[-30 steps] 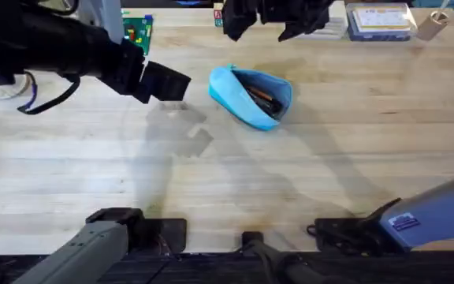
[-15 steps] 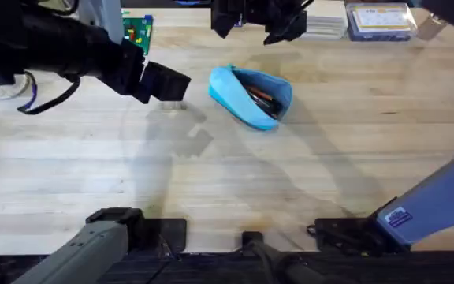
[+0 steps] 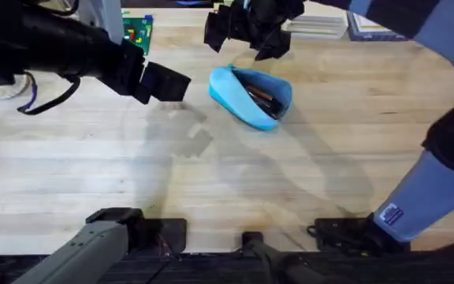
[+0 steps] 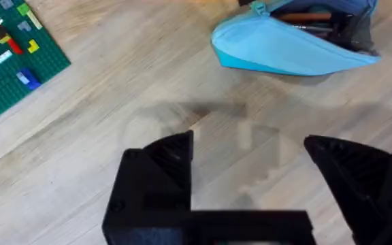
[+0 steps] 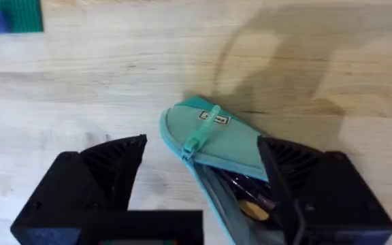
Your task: Unzip the bag, pick up the pens from the table one at a time and place them inside, then zip the bag closed.
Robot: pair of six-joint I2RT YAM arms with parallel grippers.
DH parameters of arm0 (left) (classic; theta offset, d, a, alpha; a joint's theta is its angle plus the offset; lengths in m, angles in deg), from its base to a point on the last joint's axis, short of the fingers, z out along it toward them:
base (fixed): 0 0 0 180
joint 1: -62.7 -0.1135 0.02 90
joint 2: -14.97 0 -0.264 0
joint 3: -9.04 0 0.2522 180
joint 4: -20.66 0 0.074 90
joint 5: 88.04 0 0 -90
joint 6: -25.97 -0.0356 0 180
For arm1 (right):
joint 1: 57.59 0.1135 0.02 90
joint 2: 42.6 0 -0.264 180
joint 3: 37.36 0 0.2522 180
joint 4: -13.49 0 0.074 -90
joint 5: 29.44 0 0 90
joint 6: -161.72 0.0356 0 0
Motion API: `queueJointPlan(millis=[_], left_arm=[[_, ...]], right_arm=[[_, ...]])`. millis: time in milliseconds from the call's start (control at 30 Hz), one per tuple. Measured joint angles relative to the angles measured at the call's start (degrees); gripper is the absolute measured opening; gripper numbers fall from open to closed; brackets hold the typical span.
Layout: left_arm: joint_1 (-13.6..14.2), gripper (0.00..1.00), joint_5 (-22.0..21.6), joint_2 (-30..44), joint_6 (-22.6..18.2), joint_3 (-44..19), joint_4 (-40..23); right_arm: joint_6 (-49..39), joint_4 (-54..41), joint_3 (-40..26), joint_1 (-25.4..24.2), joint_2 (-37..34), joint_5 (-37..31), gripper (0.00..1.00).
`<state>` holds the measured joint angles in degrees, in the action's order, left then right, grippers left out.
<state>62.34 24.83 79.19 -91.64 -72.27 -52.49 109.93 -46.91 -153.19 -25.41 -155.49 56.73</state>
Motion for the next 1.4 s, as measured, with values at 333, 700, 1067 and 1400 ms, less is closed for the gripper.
queueJointPlan(millis=[333, 700, 1067, 1400], left_arm=[[0.0, 0.995, -0.02, 0.0, 0.0, 0.0, 0.0], [0.0, 0.995, 0.0, 0.0, 0.0, 0.0, 0.0], [0.0, 0.996, -0.01, 0.0, 0.0, 0.01, -0.45], [0.0, 0.995, -0.02, 1.41, 0.0, 0.02, -1.33]], right_arm=[[2.78, -0.91, 0.0, 1.05, -2.63, -0.02, 0.909], [5.21, -1.6, -0.02, 1.07, -2.63, -0.02, 0.863], [5.96, -2.47, -0.11, 1.28, -3.49, -0.04, 0.815], [6.37, -2.29, -0.17, 1.57, -4.08, -0.02, 0.729]])
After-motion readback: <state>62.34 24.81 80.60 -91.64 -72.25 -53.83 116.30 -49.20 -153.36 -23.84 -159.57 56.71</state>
